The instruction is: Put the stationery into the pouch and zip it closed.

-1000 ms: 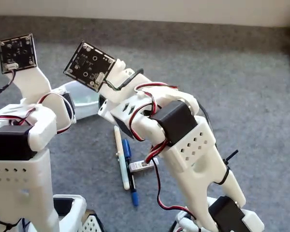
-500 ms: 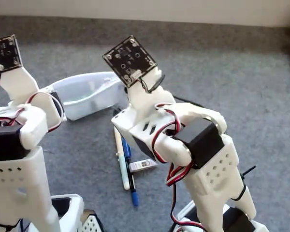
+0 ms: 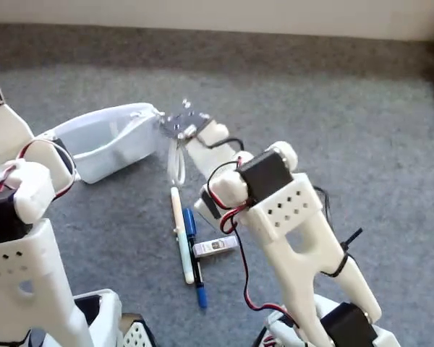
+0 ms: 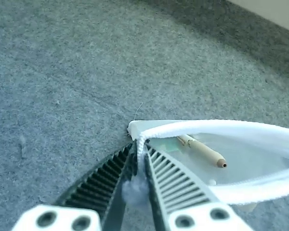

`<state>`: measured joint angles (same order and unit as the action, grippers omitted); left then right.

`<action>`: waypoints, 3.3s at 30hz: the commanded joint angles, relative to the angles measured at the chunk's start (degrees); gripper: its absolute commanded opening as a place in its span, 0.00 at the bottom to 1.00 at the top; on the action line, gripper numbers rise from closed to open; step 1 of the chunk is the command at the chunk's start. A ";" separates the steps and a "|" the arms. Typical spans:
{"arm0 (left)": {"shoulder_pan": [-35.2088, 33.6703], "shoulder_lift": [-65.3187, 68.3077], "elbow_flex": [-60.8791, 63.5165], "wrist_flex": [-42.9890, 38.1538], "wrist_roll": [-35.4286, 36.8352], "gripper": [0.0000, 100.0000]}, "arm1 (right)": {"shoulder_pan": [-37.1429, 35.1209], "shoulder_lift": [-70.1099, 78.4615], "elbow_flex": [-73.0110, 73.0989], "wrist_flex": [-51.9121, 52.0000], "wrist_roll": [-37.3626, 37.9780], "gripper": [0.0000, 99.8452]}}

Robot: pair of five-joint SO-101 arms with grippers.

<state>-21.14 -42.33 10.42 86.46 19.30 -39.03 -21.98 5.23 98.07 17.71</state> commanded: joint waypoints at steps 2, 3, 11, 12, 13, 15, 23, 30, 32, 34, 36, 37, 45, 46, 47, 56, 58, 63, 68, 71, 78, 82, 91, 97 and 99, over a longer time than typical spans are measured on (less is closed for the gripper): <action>-3.38 -0.92 0.31 -0.18 -0.18 0.01 | 0.75 -3.21 10.24 -9.36 4.66 0.13; -3.65 -0.92 0.31 -0.18 -0.18 0.01 | 0.75 -3.21 12.79 -11.74 5.63 0.13; -5.05 -0.84 1.63 -0.26 -0.26 0.01 | -2.42 -2.77 28.62 -25.54 12.13 0.16; -5.05 -0.84 1.63 -0.26 -0.26 0.01 | -3.47 -2.77 29.93 -26.59 11.96 0.19; -5.05 -0.84 1.63 -0.26 -0.26 0.01 | -4.53 -2.68 30.90 -27.47 11.78 0.21; -5.05 -0.84 1.63 -0.26 -0.26 0.01 | -6.11 -2.68 32.66 -29.05 11.78 0.24; -5.05 -0.84 1.63 -0.26 -0.26 0.01 | -10.77 -2.59 38.90 -36.35 12.13 0.24; -5.05 -0.84 1.71 -0.26 -0.26 0.01 | -11.56 -1.71 39.78 -38.55 12.22 0.24; -5.05 -0.84 1.71 -0.26 -0.26 0.01 | -11.56 0.84 39.78 -40.40 13.01 0.24; -5.05 -0.84 2.15 -0.26 -0.26 0.01 | -11.47 4.44 39.52 -41.63 14.51 0.24; -5.05 -0.84 2.95 -0.35 -0.26 0.01 | -11.21 7.34 39.34 -41.89 14.68 0.24; -5.05 -0.84 3.03 -0.35 -0.26 0.01 | -10.68 8.57 39.34 -41.89 14.68 0.24; -5.05 -0.84 3.12 -0.35 -0.26 0.01 | -8.13 11.65 39.25 -41.98 14.86 0.24; -5.05 -0.84 3.12 -0.35 -0.26 0.01 | -8.22 11.65 39.25 -41.98 14.86 0.23; -5.05 -0.84 3.12 -0.35 -0.26 0.01 | -8.31 11.65 39.25 -42.24 14.86 0.20; -5.05 -0.84 3.12 -0.35 -0.26 0.01 | -8.22 10.15 39.34 -48.04 14.51 0.00; -4.97 -0.84 3.12 -0.35 -0.26 0.01 | -8.22 7.87 39.25 -45.93 14.33 0.00; -4.62 -0.84 2.95 -0.35 -0.26 0.01 | -8.22 -1.89 39.60 -42.42 9.14 0.00; -1.98 -0.92 2.68 -0.26 -0.79 0.01 | -8.22 -11.21 39.78 -42.42 5.10 0.00; 1.45 -0.92 2.68 -0.26 -2.20 0.01 | -8.13 -14.99 39.87 -42.33 1.85 0.00; 9.54 -0.92 1.71 -0.18 -2.46 0.01 | -3.21 -22.99 39.96 -42.24 -3.52 0.00; 13.05 -0.48 -1.63 0.18 -2.20 0.01 | -1.63 -28.62 39.96 -42.24 -6.86 0.00; 17.19 -0.40 -2.68 0.09 -2.11 0.01 | -1.10 -39.87 39.96 -42.59 -13.10 0.00; 17.71 -0.31 -3.30 0.26 -2.02 0.01 | -1.27 -43.21 39.60 -43.47 -16.09 0.00; 17.71 -0.31 -3.12 0.26 -2.02 0.01 | -1.36 -44.09 39.69 -46.55 -17.67 0.00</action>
<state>-5.23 -42.42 10.07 86.46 17.27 -41.41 -63.56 45.49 55.25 2.15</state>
